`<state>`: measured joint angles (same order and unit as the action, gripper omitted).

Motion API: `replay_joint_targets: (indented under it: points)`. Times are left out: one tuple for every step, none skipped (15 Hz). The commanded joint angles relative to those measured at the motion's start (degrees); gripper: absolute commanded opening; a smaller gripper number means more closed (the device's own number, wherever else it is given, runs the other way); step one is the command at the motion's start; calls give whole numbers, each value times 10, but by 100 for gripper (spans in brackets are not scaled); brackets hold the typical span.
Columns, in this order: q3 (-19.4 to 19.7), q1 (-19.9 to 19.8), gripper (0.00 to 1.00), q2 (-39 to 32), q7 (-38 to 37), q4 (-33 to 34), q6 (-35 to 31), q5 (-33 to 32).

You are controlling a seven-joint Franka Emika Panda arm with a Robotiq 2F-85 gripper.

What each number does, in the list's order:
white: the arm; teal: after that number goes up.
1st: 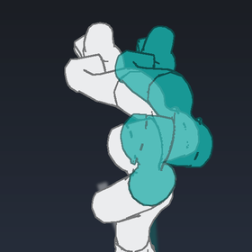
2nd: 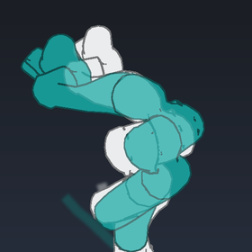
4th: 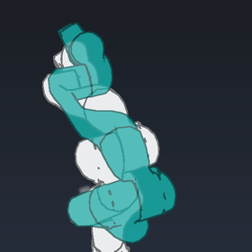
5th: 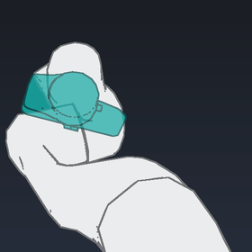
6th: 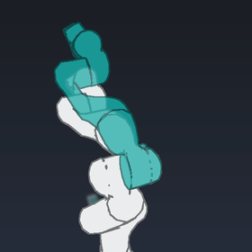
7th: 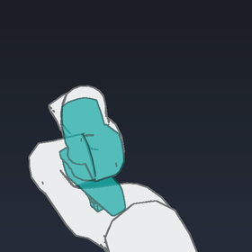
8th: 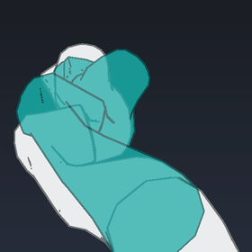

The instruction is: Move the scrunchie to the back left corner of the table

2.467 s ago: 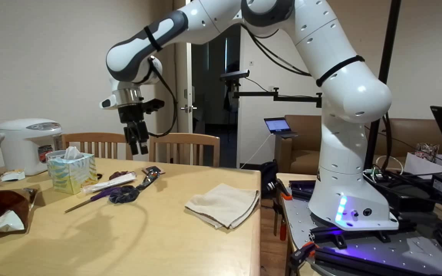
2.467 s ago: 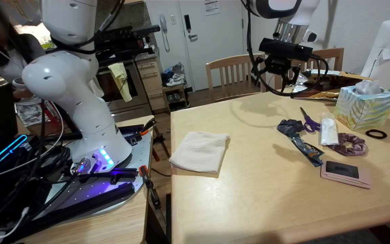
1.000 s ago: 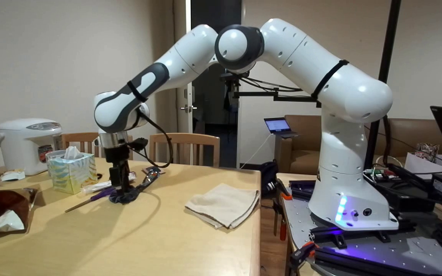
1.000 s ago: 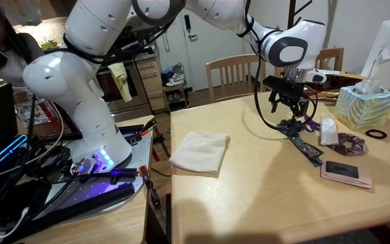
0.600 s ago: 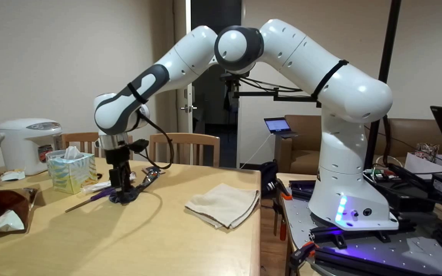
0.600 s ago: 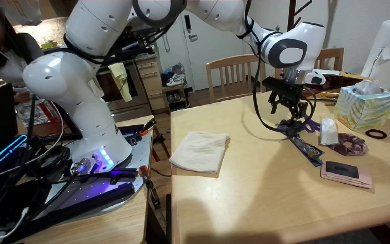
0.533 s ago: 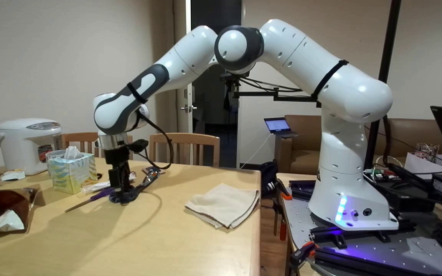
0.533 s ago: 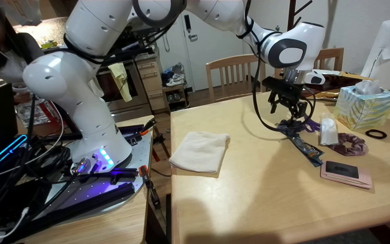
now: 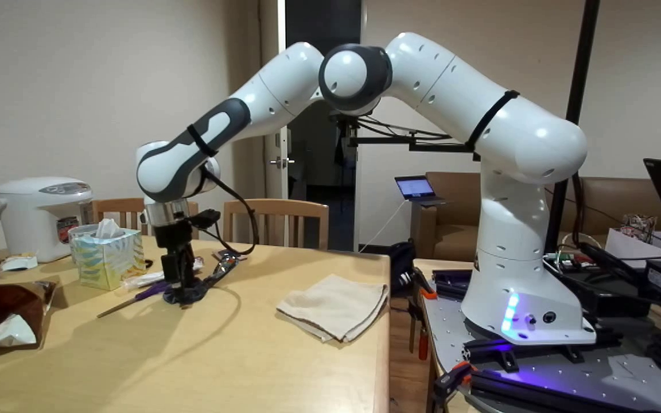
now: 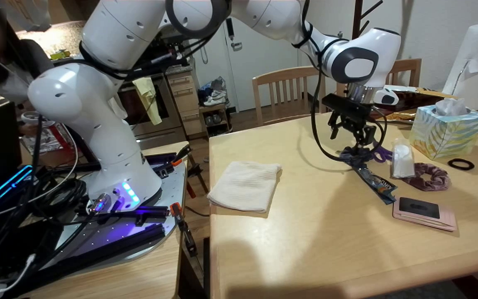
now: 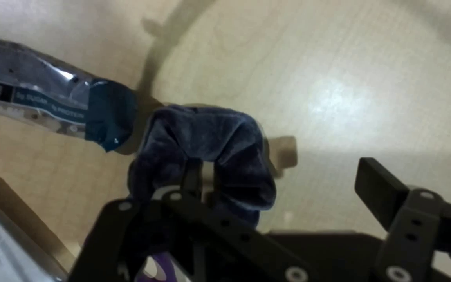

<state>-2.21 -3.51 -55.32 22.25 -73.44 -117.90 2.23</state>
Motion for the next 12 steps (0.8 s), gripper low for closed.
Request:
replay_joint_targets:
  points:
    - [-1, -5, 100, -43, -10, 65, 49, -14]
    - [-1, -5, 100, -50, -10, 74, 56, -14]
    - [-1, -5, 100, -57, -10, 83, 63, -13]
    - [-2, -6, 75, -63, -8, 91, 65, -12]
    - [-2, -6, 74, -69, -8, 99, 70, -12]
    - [-1, -5, 68, -73, -8, 105, 72, -13]
    - [-2, -6, 60, -76, -6, 111, 76, -12]
    - [-2, -6, 54, -76, -6, 114, 77, -12]
    - [-3, -6, 46, -77, -4, 118, 80, -11]
    - [-3, -7, 41, -75, -4, 119, 80, -11]
    - [-3, -7, 34, -74, -3, 119, 79, -10]
    - [-3, -8, 27, -70, -4, 115, 77, -10]
